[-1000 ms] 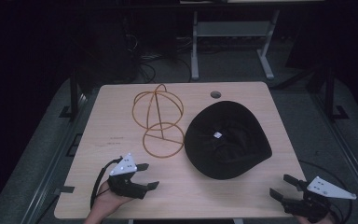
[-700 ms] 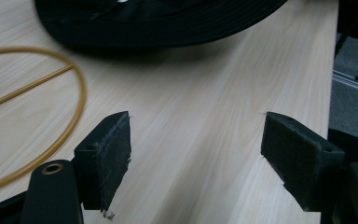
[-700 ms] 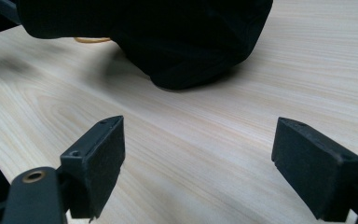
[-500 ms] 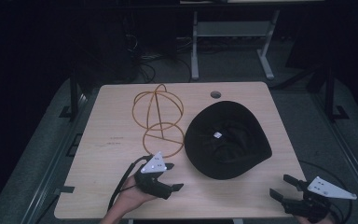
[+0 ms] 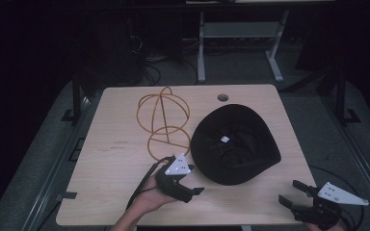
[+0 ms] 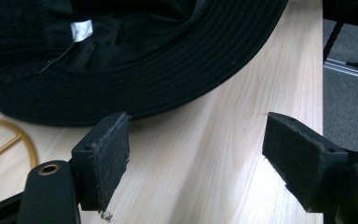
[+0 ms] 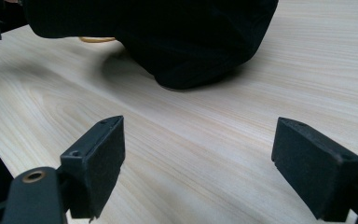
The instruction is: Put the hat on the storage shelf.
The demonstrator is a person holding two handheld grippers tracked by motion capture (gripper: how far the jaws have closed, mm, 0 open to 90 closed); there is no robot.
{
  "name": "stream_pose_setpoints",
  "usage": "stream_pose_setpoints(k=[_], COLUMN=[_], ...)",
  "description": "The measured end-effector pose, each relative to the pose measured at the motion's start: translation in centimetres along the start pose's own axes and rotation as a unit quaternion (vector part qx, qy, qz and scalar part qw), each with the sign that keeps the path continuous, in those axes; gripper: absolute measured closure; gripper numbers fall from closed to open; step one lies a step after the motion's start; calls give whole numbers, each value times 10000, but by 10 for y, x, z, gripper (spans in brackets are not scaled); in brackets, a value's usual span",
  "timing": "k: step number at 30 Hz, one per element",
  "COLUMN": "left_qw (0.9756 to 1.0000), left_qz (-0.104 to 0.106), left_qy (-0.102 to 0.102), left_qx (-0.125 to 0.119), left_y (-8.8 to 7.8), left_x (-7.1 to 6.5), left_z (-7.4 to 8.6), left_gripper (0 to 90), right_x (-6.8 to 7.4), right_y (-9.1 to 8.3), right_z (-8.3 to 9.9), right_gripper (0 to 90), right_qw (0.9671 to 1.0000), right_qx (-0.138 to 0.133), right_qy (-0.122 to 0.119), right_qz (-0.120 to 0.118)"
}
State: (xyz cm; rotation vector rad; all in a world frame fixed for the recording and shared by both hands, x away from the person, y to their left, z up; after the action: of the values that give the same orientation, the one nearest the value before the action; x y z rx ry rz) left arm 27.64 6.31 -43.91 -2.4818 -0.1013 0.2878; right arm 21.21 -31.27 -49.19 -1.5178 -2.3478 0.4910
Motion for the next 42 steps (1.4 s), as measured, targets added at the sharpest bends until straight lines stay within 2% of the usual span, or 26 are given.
stream_pose_setpoints(k=[8, 11, 17, 20, 22, 24, 26, 27, 32, 34, 35, 36, 37, 38, 39, 42], left_qw=[9999, 9996, 9992, 9989, 9976, 9970, 9956, 9956, 9915, 9890, 9883, 9879, 9871, 9866, 9851, 9843], left_qz=[117, 254, 193, 239, 103, 80, -71, -71, -295, -404, -405, -423, -465, -477, -503, -533], left_qy=[97, 68, 203, 260, 500, 551, 685, 685, 948, 1092, 1142, 1177, 1240, 1285, 1412, 1507], left_qx=[46, 102, 279, 312, 466, 532, 638, 638, 839, 917, 927, 914, 896, 880, 845, 754], left_y=[14, 21, 34, 40, 46, 48, 57, 57, 69, 73, 74, 75, 75, 76, 75, 73], left_x=[1, 2, 1, 0, 1, 1, 1, 1, 1, 2, 2, 2, 2, 2, 0, -2], left_z=[-15, -16, -20, -23, -27, -28, -29, -29, -33, -34, -34, -35, -35, -35, -36, -38], left_gripper=[208, 208, 193, 200, 212, 216, 218, 219, 236, 273, 335, 335, 390, 390, 461, 581], right_x=[3, 3, 4, 4, 4, 5, 5, 5, 5, 6, 6, 6, 6, 6, 6, 5], right_y=[1, 0, 2, 2, 2, 2, 1, 1, 2, 2, 2, 2, 2, 2, 3, 3], right_z=[-1, -2, -2, -2, -2, -2, -3, -3, -3, -3, -4, -4, -5, -5, -4, -4], right_gripper=[166, 166, 166, 166, 166, 167, 167, 167, 167, 167, 167, 167, 167, 167, 167, 167], right_qw=[10000, 10000, 9999, 10000, 9999, 9999, 9999, 9999, 9999, 9999, 9999, 9999, 9999, 9999, 9999, 9999], right_qx=[15, -30, -8, -4, -2, 2, -7, -24, -22, -9, -38, -38, -50, -50, -25, -22], right_qy=[-48, -42, -61, -51, -63, -68, -93, -80, -91, -104, -104, -104, -103, -103, -74, -89], right_qz=[-25, -35, -81, -76, -85, -89, -93, -86, -104, -110, -114, -114, -108, -108, -104, -102])
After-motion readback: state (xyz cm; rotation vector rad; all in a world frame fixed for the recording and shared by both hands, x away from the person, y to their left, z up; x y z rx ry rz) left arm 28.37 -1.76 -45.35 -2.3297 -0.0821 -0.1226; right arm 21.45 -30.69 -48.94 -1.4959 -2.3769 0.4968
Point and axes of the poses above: each handheld gripper's, and its own axes: y roughly forward along the jaws, z roughly out of its underside, x roughly to its left, the point moved 4 cm from there along y, roughly forward along the jaws, and after that the axes turned 15 degrees about z, right-handed, at the moved point
